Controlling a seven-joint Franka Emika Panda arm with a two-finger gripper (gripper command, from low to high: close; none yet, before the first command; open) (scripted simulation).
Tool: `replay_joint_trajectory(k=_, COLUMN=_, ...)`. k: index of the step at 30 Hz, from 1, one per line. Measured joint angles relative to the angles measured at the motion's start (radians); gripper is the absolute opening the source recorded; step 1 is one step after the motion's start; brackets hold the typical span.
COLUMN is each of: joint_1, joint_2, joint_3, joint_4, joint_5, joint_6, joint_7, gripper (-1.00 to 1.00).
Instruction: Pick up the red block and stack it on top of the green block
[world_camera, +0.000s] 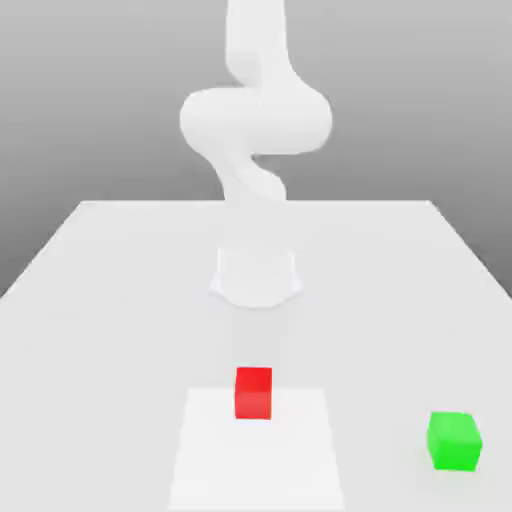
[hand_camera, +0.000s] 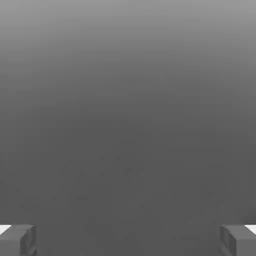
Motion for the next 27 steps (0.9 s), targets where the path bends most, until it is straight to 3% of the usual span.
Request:
replay_joint_trajectory(k=17, joint_1=-0.001, joint_2=0.597, joint_3=-0.006, joint_4=-0.52, joint_5=0.001, joint_6=0.449, joint_7=0.015, gripper=0.0)
replay_joint_trajectory(k=24, joint_1=-0.003, joint_2=0.904, joint_3=-0.002, joint_4=-0.519, joint_5=0.007, joint_6=0.701, joint_7=0.012, gripper=0.0)
replay_joint_trajectory(k=25, joint_1=-0.004, joint_2=0.923, joint_3=-0.001, joint_4=-0.517, joint_5=0.008, joint_6=0.717, joint_7=0.011, gripper=-1.0)
replay_joint_trajectory(k=27, joint_1=-0.004, joint_2=0.923, joint_3=-0.001, joint_4=-0.517, joint_5=0.007, joint_6=0.717, joint_7=0.012, gripper=-1.0)
